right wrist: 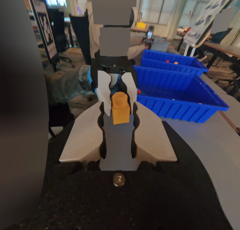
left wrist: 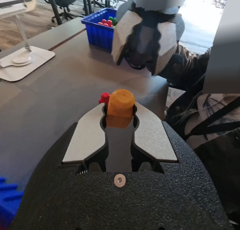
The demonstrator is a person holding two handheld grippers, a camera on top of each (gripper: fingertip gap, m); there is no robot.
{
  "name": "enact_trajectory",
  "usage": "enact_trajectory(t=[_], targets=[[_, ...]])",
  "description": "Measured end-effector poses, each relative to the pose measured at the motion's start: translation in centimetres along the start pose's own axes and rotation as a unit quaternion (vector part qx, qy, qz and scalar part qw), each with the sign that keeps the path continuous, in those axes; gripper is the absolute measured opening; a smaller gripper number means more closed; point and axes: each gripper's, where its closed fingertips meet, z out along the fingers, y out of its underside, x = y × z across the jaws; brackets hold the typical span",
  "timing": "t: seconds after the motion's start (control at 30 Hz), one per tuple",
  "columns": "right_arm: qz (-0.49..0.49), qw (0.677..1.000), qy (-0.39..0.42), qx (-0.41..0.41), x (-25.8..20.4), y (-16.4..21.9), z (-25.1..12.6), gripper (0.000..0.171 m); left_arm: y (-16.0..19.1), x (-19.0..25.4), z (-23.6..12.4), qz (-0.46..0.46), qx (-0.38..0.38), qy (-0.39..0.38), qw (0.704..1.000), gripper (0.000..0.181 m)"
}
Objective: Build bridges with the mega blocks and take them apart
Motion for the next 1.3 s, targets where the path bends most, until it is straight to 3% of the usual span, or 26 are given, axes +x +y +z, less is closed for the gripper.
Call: enact_trajectory(t=[0.13, 0.33, 0.6, 0.73, 0.83, 1.1, 1.3], targets=[[-0.012, 0.999, -0.031, -0.034, -1.6, 1.3, 1.3, 0.041, -0.1, 2.0, 1.4, 0.014, -0.015, 0.023, 1.0, 0.038], [0.01, 0.998, -0.052, -0.016, -2.5, 1.5, 1.4, 0.027, -0.2, 3.3, 2.1, 0.03, -0.028, 0.036, 0.999, 0.038], [0.003, 0.998, -0.059, 0.015, -2.9, 0.9, 0.5, 0.027, -0.9, 3.9, 2.2, 0.014, 0.0, 0.048, 0.999, 0.039], [0.017, 0.998, -0.043, 0.036, -1.7, 0.9, -1.9, 0.027, -0.6, 2.9, 1.2, 0.001, 0.023, 0.012, 1.0, 0.071], [0.038, 0.999, -0.008, 0.014, 0.2, 3.4, -4.1, 0.027, -0.3, 1.9, -1.0, 0.005, 0.064, -0.033, 0.997, 0.08], [0.135, 0.988, 0.059, -0.048, 3.9, 13.5, -8.3, 0.027, 3.1, 0.8, -7.4, -0.006, 0.076, -0.163, 0.984, 0.072], [0.14, 0.985, 0.069, -0.072, 4.9, 16.1, -8.0, 0.027, 4.0, 1.0, -9.8, -0.019, 0.091, -0.207, 0.974, 0.068]])
